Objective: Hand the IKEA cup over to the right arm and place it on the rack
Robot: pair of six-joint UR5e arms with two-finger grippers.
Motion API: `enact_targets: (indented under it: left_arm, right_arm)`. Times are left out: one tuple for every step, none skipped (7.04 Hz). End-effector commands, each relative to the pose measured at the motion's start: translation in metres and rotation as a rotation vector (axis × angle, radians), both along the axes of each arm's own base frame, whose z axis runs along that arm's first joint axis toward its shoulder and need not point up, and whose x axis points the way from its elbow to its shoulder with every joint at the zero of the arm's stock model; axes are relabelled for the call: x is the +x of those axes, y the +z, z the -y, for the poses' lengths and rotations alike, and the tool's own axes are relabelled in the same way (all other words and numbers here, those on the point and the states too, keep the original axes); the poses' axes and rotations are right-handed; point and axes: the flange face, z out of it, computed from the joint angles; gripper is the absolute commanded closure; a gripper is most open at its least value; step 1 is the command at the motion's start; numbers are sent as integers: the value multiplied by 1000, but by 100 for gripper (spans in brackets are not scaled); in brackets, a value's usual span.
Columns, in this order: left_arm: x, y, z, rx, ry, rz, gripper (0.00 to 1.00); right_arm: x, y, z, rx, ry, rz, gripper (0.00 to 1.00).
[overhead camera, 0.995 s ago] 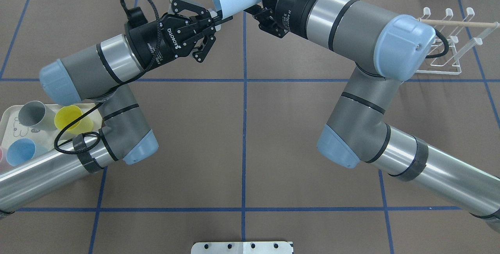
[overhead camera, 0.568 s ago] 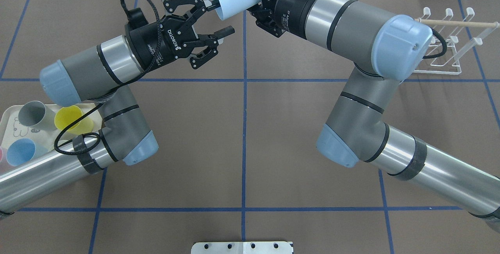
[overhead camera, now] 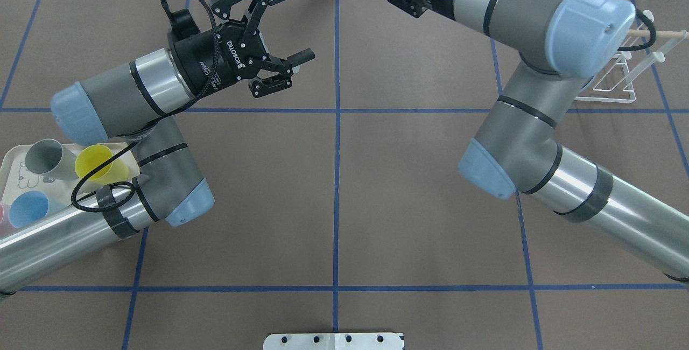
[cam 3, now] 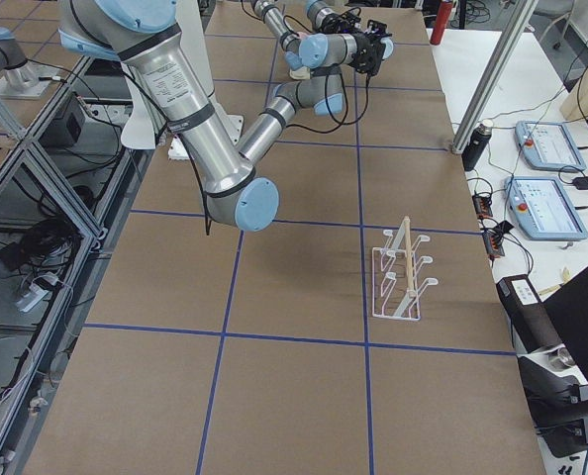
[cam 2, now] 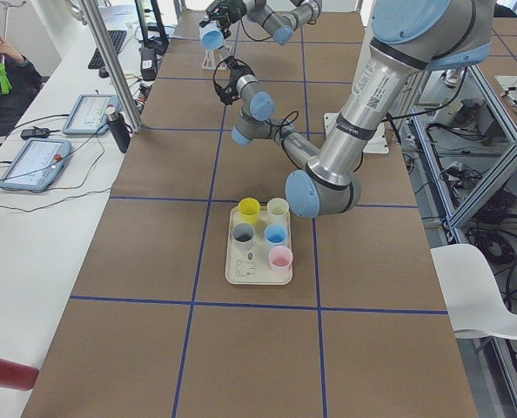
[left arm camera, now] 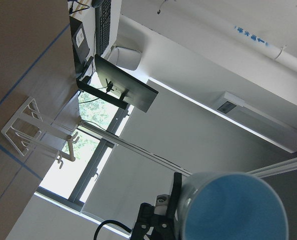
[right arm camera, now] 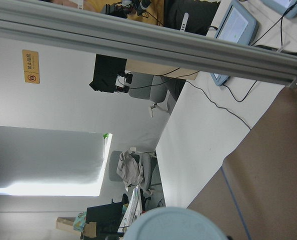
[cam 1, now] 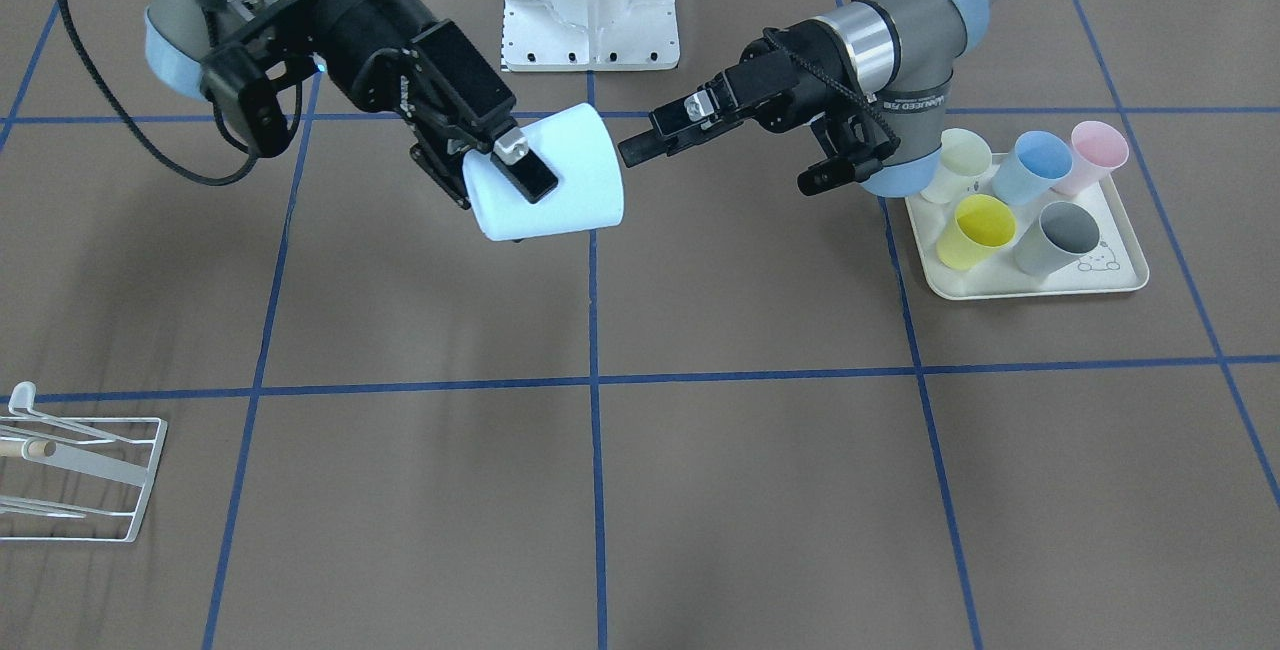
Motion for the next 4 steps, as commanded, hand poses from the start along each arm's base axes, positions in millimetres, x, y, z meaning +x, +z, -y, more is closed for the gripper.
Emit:
enact_targets:
  left_arm:
    - [-2, 15, 3, 56, -79, 93, 0]
    - [-6, 39, 3, 90, -95, 179, 0]
    - [-18, 52, 14, 129, -76, 279, 0]
    - [-38, 57, 31, 142, -63, 342, 0]
  right_arm:
    - [65, 67, 35, 32, 1, -260, 100]
    - [116, 112, 48, 47, -20, -405, 100]
    - [160, 161, 52, 71, -5, -549, 100]
    - [199, 205, 47, 81, 26, -682, 100]
